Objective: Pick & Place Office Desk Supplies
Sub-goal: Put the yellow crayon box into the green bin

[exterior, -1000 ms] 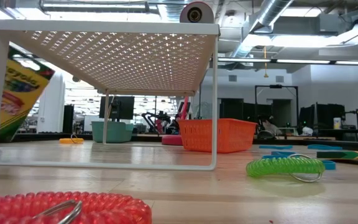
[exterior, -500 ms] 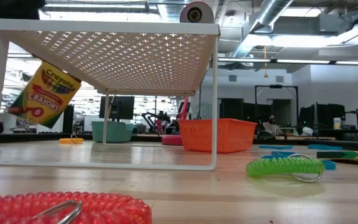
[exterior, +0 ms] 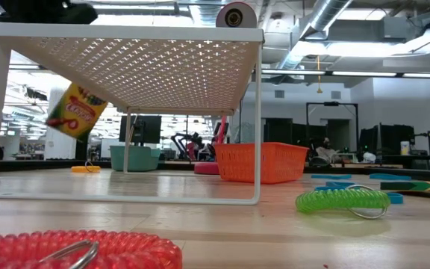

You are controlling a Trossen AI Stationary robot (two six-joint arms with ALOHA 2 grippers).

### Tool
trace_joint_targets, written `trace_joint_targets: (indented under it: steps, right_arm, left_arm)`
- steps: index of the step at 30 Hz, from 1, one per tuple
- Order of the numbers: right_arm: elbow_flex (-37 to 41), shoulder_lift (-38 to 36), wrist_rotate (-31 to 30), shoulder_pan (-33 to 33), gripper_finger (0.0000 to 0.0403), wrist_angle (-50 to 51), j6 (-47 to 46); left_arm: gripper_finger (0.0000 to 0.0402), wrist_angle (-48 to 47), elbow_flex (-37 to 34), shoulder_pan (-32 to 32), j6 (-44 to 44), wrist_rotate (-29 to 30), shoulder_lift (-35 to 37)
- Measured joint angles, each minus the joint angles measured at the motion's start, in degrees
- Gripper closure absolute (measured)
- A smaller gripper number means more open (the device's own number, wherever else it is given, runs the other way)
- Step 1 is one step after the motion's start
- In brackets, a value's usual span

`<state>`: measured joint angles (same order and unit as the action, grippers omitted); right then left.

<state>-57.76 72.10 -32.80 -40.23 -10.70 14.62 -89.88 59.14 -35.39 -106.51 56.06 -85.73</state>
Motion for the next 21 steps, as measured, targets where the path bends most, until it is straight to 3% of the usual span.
trace_joint_targets:
  steps: [15,21]
  right_arm:
    - [0.0,0.0,0.0,-0.3,0.0233,-0.8,1.4]
    - [0.0,0.0,0.0,-0.3,0.0233,-2.1,2.5]
  left_arm:
    - [0.0401,0.2,-1.5,18.8,13.8,10.3,15.3]
    - [0.0401,6.9,-1.5,25.9,24.6,14.6,19.7]
